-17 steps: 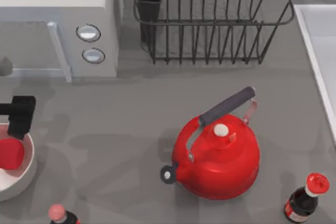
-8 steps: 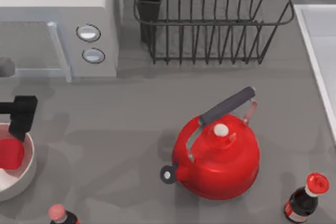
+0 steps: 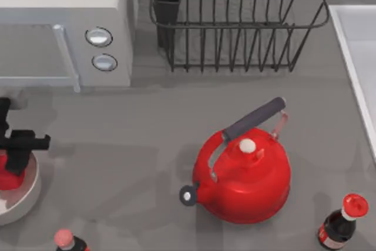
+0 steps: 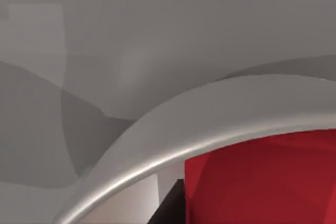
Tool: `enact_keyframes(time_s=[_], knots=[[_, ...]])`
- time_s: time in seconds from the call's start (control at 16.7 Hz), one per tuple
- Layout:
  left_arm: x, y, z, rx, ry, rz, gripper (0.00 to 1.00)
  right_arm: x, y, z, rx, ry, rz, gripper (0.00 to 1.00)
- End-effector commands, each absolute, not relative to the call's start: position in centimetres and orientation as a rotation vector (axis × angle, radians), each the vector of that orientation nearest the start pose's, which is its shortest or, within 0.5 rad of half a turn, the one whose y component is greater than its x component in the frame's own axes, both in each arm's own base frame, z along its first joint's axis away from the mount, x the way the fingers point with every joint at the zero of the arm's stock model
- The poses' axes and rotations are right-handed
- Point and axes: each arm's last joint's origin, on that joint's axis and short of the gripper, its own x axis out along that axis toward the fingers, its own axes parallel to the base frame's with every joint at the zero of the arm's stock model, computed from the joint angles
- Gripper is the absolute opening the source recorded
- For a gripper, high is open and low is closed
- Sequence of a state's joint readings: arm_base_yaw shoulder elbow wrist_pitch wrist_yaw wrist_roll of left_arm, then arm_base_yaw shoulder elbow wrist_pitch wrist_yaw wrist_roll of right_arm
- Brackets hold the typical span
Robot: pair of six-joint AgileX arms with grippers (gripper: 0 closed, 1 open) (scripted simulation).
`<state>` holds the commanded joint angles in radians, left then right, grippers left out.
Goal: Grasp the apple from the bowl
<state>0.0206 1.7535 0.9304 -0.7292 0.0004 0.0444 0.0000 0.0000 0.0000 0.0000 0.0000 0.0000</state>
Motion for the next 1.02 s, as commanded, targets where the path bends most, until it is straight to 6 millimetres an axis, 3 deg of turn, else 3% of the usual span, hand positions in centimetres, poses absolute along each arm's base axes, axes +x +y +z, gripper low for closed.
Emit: enact_keyframes(time_s=[0.24,0.48,1.02], knots=[[28.0,0.7,9.1,0.016,1.57,-0.016,1.0,10.6,-0.1,16.0,0.0,0.0,0.0,1.0],[28.0,0.7,9.0,0.016,1.571,-0.016,1.0,10.6,-0.1,16.0,0.0,0.0,0.0,1.0],[28.0,0.7,9.0,0.016,1.571,-0.016,0.32,10.6,-0.1,16.0,0.0,0.0,0.0,1.0]])
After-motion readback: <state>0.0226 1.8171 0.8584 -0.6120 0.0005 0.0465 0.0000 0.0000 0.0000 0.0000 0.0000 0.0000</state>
